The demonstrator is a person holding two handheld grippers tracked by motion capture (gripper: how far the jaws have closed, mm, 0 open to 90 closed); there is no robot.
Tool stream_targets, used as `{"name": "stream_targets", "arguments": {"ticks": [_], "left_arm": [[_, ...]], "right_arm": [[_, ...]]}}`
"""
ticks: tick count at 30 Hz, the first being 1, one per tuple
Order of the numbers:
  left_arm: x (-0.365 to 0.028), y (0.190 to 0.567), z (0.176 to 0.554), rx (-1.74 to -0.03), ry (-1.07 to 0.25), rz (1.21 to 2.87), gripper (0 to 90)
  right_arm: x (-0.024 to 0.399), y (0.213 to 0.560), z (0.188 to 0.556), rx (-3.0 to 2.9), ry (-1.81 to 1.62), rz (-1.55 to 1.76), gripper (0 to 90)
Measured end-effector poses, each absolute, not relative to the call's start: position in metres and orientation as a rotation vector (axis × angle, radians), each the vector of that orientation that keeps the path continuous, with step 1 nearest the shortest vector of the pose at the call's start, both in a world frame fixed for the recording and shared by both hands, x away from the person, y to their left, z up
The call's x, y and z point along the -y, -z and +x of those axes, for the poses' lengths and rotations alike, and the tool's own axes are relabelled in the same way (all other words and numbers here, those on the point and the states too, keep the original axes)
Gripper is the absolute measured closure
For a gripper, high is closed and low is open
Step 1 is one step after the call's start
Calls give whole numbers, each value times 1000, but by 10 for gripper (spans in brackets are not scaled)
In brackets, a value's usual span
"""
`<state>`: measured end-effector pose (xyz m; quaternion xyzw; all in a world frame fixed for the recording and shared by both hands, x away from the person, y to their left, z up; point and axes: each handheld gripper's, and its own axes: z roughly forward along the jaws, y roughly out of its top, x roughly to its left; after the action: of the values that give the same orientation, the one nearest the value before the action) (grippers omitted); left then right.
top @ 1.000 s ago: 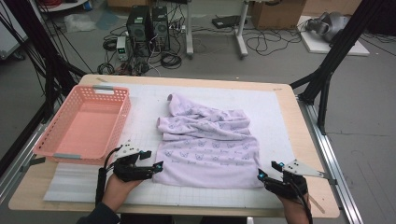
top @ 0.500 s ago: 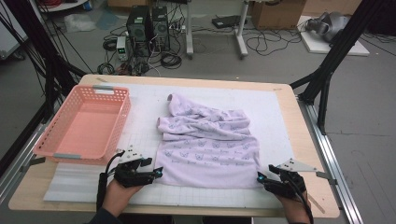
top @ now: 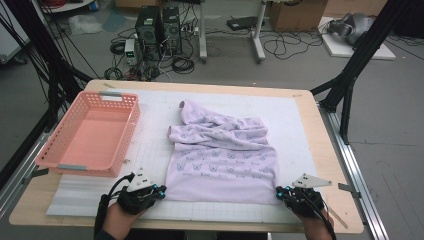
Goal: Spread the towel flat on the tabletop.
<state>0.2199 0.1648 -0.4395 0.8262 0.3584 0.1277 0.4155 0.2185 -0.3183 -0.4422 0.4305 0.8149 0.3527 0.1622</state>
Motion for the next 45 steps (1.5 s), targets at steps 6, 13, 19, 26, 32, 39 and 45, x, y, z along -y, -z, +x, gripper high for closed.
{"name": "stream_targets", "arguments": {"ticks": [6,13,19,26,32,39,45], "left_arm": [[-180,434,201,-882,-243,2039,882],[-189,435,172,-864,-184,2052,882],[-192,444,143,-820,-120,2124,850],[-187,431,184,-908,-248,1957,439],[-171,432,233,-974,-299,1898,468],[-151,447,259,-1003,-325,1976,463],[-150,450,248,-901,-364,2067,849]], "right_arm": [[325,440,198,-2351,-1069,1212,864],[324,432,169,-2407,-1097,1184,865],[323,427,146,-2544,-1062,1172,843],[318,428,167,-2326,-1146,1220,576],[306,437,211,-2224,-1045,1273,592],[296,447,241,-2225,-1048,1348,594],[295,445,234,-2255,-1042,1336,868]]}}
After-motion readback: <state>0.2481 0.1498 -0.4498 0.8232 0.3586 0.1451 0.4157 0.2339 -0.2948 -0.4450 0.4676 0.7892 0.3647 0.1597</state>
